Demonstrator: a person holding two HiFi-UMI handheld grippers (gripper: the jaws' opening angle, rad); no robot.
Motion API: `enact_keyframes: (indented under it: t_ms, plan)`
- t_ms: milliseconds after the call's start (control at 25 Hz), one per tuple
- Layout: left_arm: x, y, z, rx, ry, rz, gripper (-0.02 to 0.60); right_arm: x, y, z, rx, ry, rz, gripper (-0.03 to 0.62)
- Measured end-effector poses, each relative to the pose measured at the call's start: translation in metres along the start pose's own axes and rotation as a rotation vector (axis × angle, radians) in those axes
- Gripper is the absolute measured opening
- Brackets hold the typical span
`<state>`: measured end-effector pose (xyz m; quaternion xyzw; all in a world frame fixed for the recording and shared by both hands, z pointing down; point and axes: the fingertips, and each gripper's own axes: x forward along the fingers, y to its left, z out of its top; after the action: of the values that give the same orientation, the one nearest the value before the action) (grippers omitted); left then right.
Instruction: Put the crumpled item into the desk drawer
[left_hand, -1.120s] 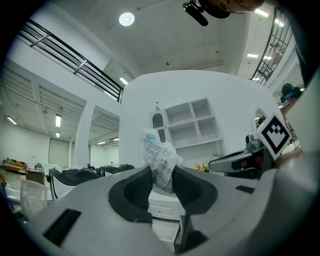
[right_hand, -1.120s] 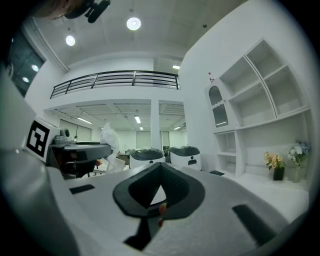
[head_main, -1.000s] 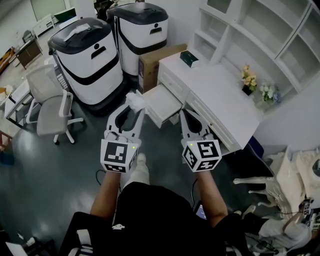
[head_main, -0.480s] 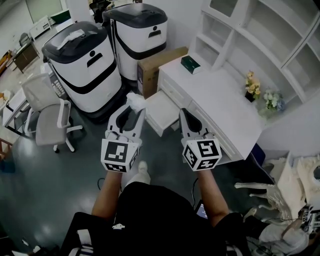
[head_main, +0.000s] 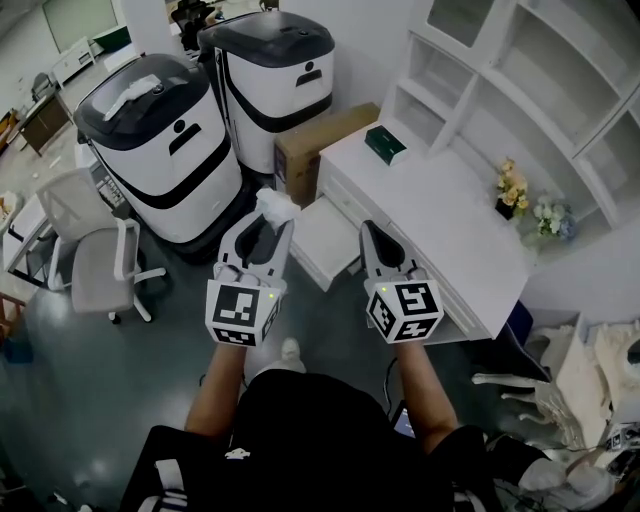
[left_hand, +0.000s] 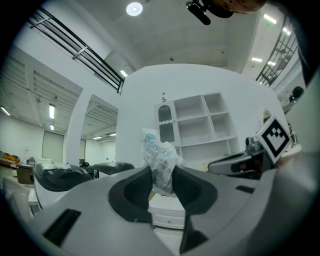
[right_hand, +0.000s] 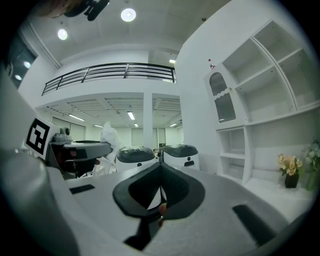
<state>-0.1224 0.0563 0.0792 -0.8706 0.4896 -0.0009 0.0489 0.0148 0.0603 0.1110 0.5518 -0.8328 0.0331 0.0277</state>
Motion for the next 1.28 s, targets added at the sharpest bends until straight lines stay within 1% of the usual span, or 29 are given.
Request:
enact_keyframes:
  t_ms: [480, 600, 800, 1120, 1280]
  plan:
    - [0.076, 0.059, -0.031, -0.028, 0.049, -0.057, 0.112, 0.089, -0.022, -0.008, 0.023, 0.044, -0.048, -0.005]
    - [0.092, 0.067, -0.042, -0.003, 0.060, -0.078, 0.112, 0.106, -0.028, -0.012, 0.033, 0.046, -0.066, -0.005]
    - [0.108, 0.074, -0.055, -0.013, 0.076, -0.115, 0.112, 0.125, -0.029, -0.020, 0.037, 0.055, -0.078, -0.005]
    - [0.129, 0.076, -0.078, -0.023, 0.102, -0.154, 0.112, 0.139, -0.042, -0.038, 0.042, 0.098, -0.098, -0.005]
    - [0.146, 0.074, -0.092, 0.025, 0.109, -0.151, 0.112, 0.151, -0.053, -0.049, 0.048, 0.119, -0.096, -0.005]
